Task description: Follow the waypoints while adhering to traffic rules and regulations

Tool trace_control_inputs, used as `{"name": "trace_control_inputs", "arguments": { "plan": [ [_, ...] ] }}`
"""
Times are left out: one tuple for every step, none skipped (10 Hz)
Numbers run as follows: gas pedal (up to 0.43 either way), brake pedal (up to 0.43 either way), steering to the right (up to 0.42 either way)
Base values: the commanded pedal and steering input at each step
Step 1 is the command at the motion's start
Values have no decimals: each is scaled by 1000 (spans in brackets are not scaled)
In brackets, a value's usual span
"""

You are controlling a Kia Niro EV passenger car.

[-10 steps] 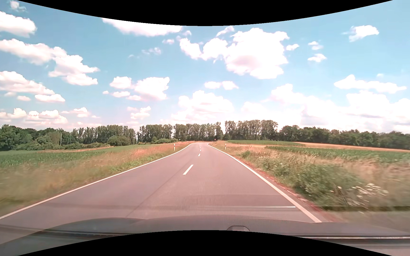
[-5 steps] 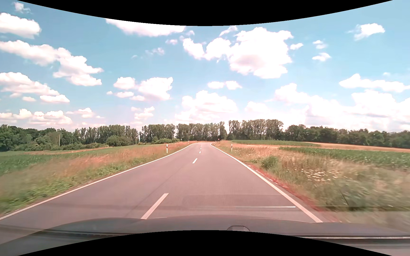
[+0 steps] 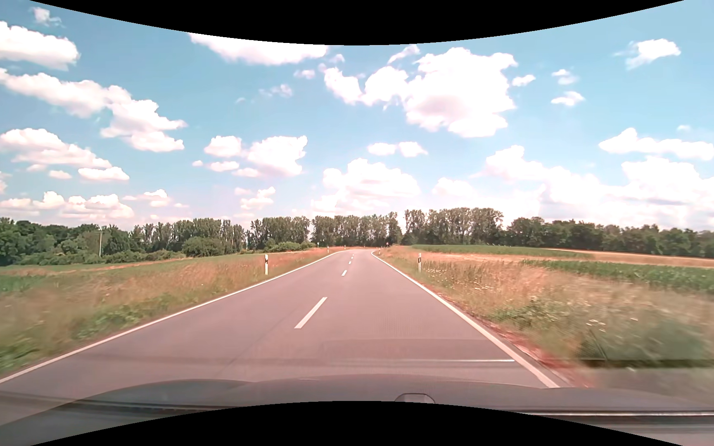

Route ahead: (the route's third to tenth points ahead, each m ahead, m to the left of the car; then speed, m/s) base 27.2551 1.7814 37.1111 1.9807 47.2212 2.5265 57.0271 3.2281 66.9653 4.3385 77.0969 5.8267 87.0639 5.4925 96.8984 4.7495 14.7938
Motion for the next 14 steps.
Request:
{"name": "trace_control_inputs", "arguments": {
  "plan": [
    [39, 0, -15],
    [39, 0, -15],
    [39, 0, -15],
    [47, 0, -15],
    [59, 0, -15],
    [59, 0, -15],
    [59, 0, -15],
    [67, 0, -15],
    [67, 0, -12],
    [67, 0, -12],
    [67, 0, -12],
    [67, 0, -12],
    [67, 0, -12],
    [67, 0, -12]
  ]
}}
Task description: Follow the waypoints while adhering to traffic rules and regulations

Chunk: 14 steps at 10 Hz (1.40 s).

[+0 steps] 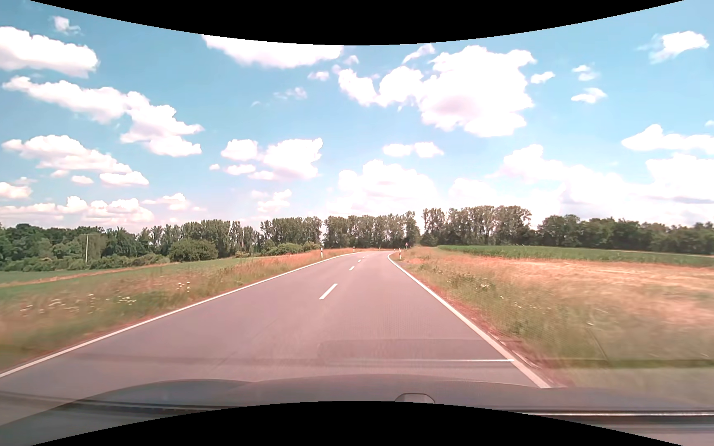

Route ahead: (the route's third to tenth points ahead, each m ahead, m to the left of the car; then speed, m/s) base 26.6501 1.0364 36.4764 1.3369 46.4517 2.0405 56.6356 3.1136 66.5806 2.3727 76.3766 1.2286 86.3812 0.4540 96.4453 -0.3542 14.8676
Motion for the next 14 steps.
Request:
{"name": "trace_control_inputs", "arguments": {
  "plan": [
    [67, 0, -12],
    [67, 0, -12],
    [67, 0, -12],
    [67, 0, -12],
    [67, 0, -12],
    [67, 0, -11],
    [67, 0, -11],
    [67, 0, -11],
    [67, 0, -11],
    [67, 0, -6],
    [67, 0, -5],
    [67, 0, -5],
    [67, 0, -5],
    [67, 0, -4]
  ]
}}
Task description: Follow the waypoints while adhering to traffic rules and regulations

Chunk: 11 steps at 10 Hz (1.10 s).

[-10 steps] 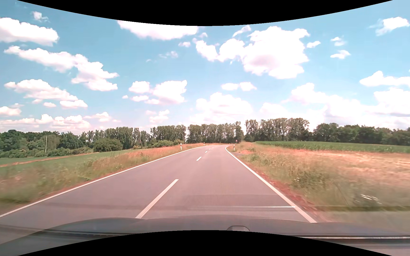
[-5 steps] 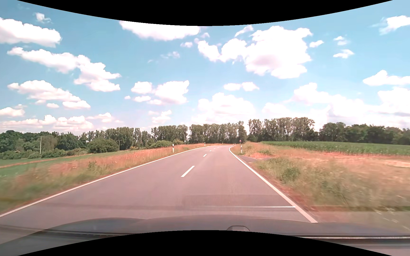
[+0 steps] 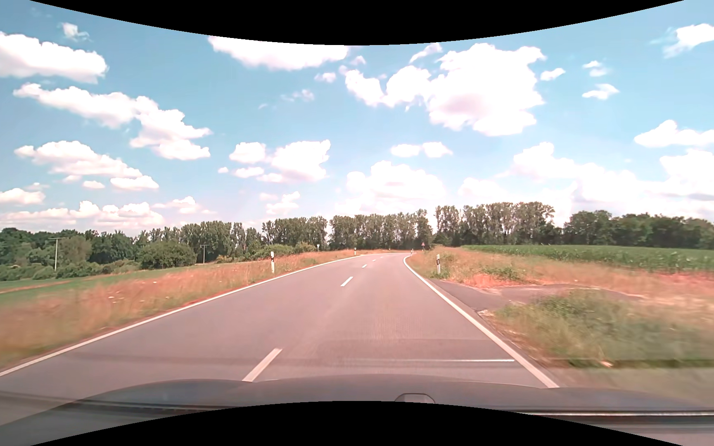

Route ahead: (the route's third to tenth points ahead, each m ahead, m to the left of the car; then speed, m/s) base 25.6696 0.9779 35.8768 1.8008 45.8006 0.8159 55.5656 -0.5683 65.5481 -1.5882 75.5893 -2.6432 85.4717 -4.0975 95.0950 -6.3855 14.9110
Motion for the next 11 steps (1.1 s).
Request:
{"name": "trace_control_inputs", "arguments": {
  "plan": [
    [67, 0, -1],
    [67, 0, 0],
    [67, 0, 2],
    [67, 0, 1],
    [67, 0, 1],
    [67, 0, 0],
    [67, 0, 0],
    [67, 0, 0],
    [67, 0, 0],
    [67, 0, 0],
    [67, 0, 1]
  ]
}}
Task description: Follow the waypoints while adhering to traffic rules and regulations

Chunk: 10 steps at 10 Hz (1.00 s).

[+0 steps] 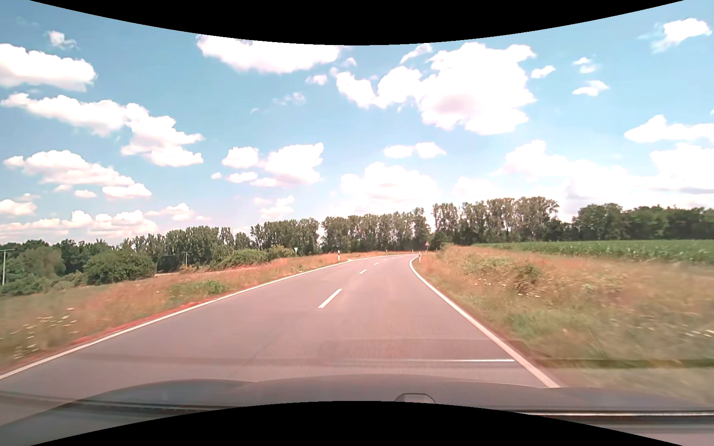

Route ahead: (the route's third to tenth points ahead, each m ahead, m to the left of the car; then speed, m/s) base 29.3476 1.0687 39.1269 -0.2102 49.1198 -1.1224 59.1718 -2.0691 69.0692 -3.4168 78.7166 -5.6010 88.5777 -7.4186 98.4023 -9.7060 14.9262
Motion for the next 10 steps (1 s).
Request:
{"name": "trace_control_inputs", "arguments": {
  "plan": [
    [67, 0, 2],
    [67, 0, 1],
    [67, 0, 2],
    [67, 0, 2],
    [67, 0, 3],
    [67, 0, 4],
    [67, 0, 5],
    [67, 0, 5],
    [67, 0, 7],
    [67, 0, 8]
  ]
}}
